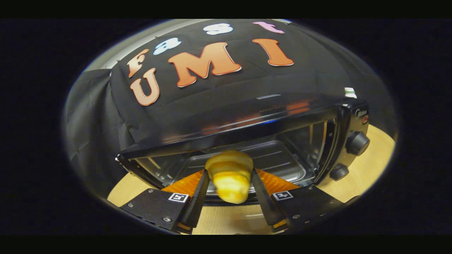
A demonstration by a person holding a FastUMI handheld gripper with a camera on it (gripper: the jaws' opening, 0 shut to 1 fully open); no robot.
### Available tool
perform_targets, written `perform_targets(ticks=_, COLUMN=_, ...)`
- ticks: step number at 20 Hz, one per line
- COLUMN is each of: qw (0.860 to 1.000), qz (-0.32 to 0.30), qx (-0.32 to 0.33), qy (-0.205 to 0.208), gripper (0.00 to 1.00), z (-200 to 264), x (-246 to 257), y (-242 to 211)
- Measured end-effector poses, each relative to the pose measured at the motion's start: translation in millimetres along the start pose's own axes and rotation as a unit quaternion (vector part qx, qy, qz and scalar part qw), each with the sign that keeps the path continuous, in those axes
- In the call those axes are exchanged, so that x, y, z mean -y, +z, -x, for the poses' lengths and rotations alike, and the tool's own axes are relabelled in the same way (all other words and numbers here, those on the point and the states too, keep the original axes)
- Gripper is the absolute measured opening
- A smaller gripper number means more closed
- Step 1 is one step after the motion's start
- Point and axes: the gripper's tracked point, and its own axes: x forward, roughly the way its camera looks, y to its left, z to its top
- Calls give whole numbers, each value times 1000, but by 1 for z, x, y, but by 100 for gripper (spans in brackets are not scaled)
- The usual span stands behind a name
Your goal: Open the toaster oven, put the food inside, and close the toaster oven door.
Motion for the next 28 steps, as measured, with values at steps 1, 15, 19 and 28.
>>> perform_targets(ticks=1, qw=1000, qz=7, qx=-1, qy=9, gripper=73, z=12, x=-3, y=0)
perform_targets(ticks=15, qw=991, qz=41, qx=-114, qy=54, gripper=79, z=171, x=27, y=-115)
perform_targets(ticks=19, qw=988, qz=36, qx=-141, qy=45, gripper=79, z=178, x=37, y=-135)
perform_targets(ticks=28, qw=982, qz=40, qx=-158, qy=95, gripper=80, z=157, x=-2, y=-139)
